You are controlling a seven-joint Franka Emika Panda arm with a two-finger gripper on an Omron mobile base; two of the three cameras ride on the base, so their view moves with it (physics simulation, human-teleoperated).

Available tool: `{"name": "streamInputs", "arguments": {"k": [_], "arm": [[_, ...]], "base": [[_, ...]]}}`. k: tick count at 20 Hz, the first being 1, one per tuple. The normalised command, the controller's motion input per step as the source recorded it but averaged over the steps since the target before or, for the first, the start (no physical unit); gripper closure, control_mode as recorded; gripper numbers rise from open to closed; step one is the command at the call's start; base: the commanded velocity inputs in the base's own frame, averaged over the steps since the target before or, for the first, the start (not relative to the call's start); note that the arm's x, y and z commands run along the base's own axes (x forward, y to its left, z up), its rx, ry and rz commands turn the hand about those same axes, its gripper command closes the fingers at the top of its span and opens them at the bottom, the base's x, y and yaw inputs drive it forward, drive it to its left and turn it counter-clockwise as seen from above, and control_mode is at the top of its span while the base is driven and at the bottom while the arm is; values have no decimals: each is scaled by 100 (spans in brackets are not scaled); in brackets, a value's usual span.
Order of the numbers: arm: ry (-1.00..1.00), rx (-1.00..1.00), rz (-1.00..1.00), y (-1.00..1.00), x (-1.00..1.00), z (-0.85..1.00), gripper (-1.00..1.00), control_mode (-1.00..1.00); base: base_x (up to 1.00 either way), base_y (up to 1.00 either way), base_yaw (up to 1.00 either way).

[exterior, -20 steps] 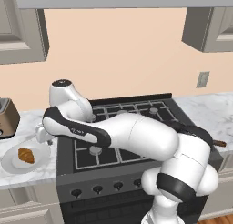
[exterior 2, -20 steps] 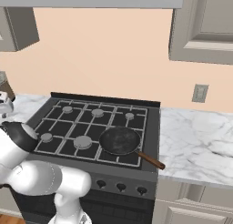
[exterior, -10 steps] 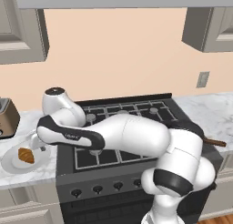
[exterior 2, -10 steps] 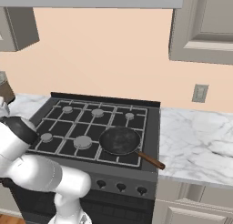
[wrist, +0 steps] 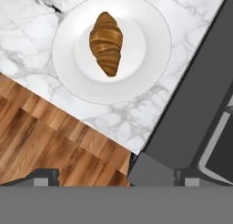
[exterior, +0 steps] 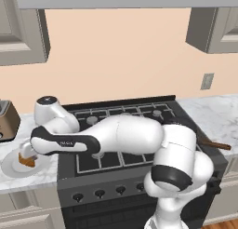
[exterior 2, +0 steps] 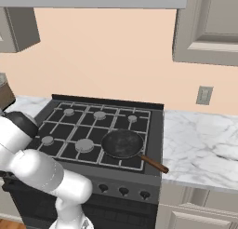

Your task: Pick the croissant and place it on the pan. Then turn on the stove to warm the croissant.

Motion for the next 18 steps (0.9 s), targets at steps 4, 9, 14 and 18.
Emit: {"name": "streamInputs", "arguments": {"k": [4,9,14,18], "arm": [[0,0,0,10,7,0,-100,-100],[0,0,0,3,6,0,-100,-100],[0,0,0,12,7,-11,-100,-100],[0,0,0,13,13,-14,-100,-100]], "base": [[0,0,0],[0,0,0],[0,0,0],[0,0,0]]}}
